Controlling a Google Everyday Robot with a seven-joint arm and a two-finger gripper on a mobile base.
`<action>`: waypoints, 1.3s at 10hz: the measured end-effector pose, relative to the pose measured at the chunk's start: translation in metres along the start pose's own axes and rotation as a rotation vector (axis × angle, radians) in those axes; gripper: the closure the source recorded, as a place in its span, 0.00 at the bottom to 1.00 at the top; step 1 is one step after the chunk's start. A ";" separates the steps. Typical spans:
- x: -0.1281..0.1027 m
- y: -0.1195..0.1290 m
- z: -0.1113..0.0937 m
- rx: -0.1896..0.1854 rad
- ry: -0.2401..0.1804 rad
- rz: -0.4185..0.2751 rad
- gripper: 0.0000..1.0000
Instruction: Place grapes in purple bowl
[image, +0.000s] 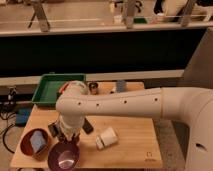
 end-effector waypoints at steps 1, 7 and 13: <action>0.005 -0.001 -0.015 0.004 0.021 -0.007 1.00; 0.004 -0.030 -0.066 0.024 0.079 -0.073 1.00; -0.030 -0.068 -0.051 0.105 0.015 -0.188 0.73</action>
